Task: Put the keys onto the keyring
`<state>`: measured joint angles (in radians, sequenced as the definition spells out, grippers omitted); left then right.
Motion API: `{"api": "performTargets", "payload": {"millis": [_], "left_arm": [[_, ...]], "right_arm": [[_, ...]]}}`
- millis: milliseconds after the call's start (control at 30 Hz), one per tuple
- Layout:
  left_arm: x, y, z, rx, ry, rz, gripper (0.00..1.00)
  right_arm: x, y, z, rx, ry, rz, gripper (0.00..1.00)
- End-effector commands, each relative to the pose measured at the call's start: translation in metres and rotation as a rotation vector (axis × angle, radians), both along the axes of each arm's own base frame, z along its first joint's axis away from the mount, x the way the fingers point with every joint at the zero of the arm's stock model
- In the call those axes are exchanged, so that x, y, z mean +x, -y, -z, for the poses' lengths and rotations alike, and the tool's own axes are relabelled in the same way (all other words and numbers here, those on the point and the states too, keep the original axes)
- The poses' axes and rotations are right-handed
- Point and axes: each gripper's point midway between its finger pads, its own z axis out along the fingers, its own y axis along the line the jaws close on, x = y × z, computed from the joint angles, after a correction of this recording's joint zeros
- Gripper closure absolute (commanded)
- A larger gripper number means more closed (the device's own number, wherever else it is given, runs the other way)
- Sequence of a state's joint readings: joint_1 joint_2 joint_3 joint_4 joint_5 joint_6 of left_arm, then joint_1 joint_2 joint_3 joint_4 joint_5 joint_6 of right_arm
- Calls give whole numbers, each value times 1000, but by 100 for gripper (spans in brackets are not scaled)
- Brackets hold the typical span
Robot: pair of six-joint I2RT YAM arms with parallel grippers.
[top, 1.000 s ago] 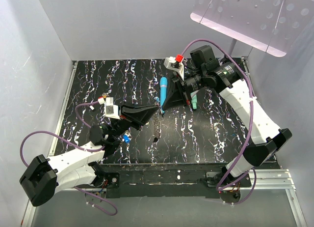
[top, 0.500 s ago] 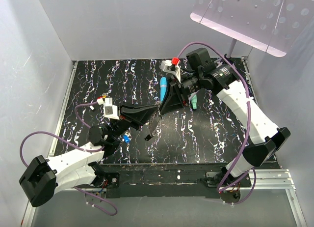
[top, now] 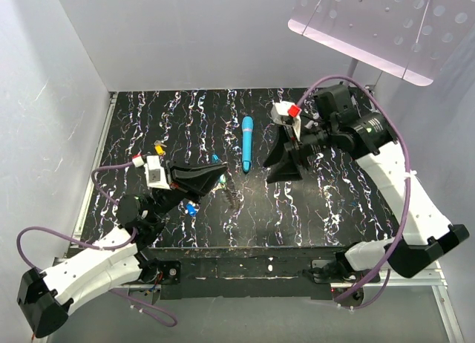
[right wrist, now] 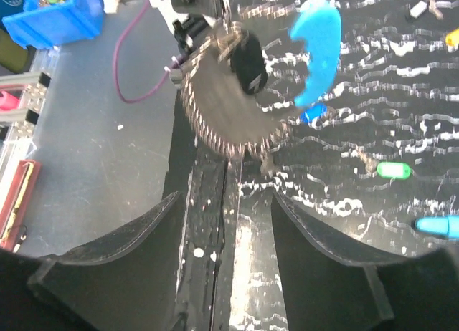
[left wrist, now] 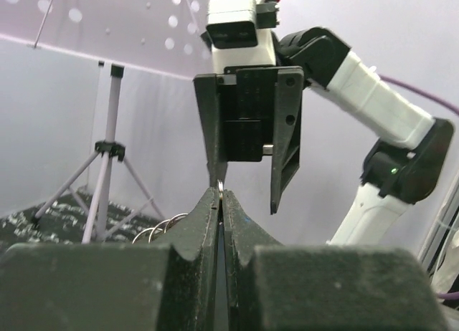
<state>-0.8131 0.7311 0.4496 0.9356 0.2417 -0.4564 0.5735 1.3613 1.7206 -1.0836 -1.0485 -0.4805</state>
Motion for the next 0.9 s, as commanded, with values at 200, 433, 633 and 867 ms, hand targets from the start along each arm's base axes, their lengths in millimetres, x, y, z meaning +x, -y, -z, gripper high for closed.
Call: {"api": "performTargets", "payload": {"millis": [200,433,633,867], "left_arm": [[25,-14,30,311,-143,-190,100],[29,-28,42,431,-190,-261,100],[30,-20,48,487,-220,-228,100],[25,1,50,517,-233,-121,100]], "right_arm": [[15,54,48,-19,13,199,38],[18,80,82,-12,-11,308,38],[25,94,92,-1,-14,383,38],[32,108,94,26,-15,462,38]]}}
